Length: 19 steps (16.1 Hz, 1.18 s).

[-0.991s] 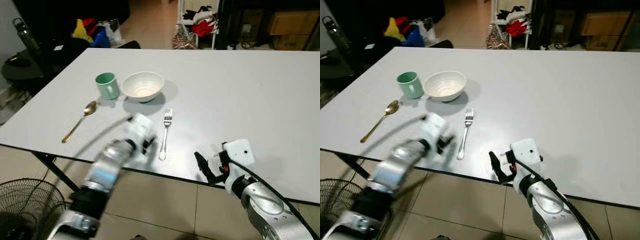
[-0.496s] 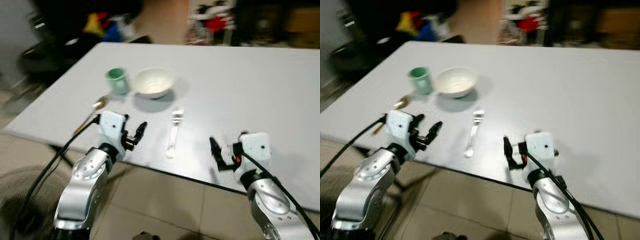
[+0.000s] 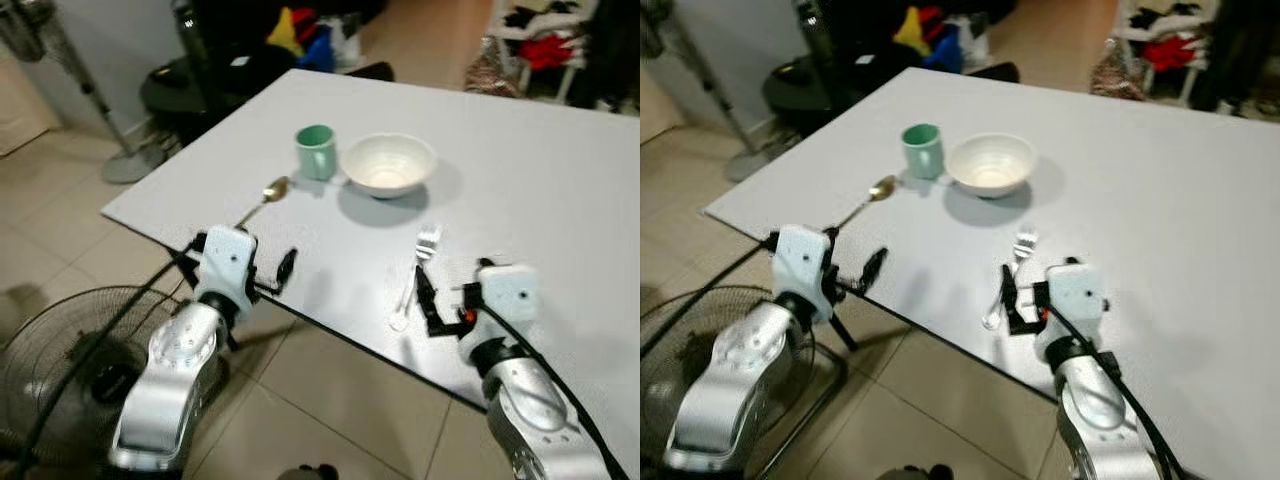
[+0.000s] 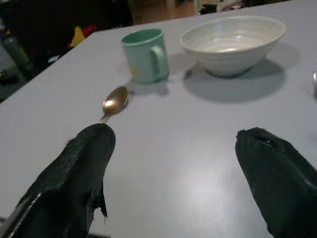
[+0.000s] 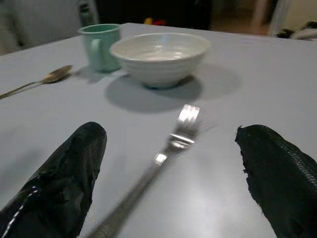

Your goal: Setting the table

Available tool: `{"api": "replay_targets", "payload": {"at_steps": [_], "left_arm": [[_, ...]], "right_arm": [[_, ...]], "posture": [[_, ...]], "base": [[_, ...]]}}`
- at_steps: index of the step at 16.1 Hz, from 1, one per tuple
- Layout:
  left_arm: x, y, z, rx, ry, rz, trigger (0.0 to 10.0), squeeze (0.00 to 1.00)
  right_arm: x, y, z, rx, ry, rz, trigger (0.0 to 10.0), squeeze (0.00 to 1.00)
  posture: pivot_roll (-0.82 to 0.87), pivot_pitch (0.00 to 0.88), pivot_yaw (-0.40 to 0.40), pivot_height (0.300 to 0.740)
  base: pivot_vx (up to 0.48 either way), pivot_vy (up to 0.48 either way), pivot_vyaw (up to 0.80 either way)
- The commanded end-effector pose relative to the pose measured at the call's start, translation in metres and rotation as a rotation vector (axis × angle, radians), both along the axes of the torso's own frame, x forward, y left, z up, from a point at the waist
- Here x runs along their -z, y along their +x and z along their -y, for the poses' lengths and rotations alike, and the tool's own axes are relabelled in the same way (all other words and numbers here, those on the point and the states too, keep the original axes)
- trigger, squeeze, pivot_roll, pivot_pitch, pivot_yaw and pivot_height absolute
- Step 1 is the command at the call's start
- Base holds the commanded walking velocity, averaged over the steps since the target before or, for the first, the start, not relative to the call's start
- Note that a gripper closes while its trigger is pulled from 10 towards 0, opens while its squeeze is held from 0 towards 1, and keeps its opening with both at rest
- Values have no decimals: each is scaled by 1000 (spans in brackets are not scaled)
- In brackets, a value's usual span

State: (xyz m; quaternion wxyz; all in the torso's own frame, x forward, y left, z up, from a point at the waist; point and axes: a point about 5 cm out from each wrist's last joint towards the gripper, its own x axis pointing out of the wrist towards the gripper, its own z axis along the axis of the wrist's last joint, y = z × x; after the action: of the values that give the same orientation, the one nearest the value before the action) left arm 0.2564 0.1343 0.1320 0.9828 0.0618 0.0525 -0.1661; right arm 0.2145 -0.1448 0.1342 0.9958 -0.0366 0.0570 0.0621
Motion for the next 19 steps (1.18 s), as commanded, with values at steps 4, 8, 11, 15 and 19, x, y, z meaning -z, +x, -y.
{"api": "replay_targets", "payload": {"at_steps": [4,8,11,15,19], "left_arm": [[2,-6,-5,-49,31,15,10000,761],[-3,-10,-6,-62,24,13,10000,0],[-6,-9,-4,-59,33,36,10000,0],[-9,-7,-7,-74,13,33,10000,0],[-10,-5,-7,-67,15,28,10000,0]], "right_arm": [[0,5,-6,-98,23,-21,10000,1000],[-2,4,-10,-146,32,-20,10000,1000],[-5,4,-12,-157,38,-12,10000,1000],[-5,4,-10,-147,52,-14,10000,1000],[-2,4,-11,-143,77,-22,10000,1000]], "posture": [[66,0,82,740],[75,0,74,740],[66,0,77,740],[67,0,79,740],[77,0,77,740]], "base": [[0,0,800],[0,0,800],[0,0,800],[0,0,800],[0,149,400]]}}
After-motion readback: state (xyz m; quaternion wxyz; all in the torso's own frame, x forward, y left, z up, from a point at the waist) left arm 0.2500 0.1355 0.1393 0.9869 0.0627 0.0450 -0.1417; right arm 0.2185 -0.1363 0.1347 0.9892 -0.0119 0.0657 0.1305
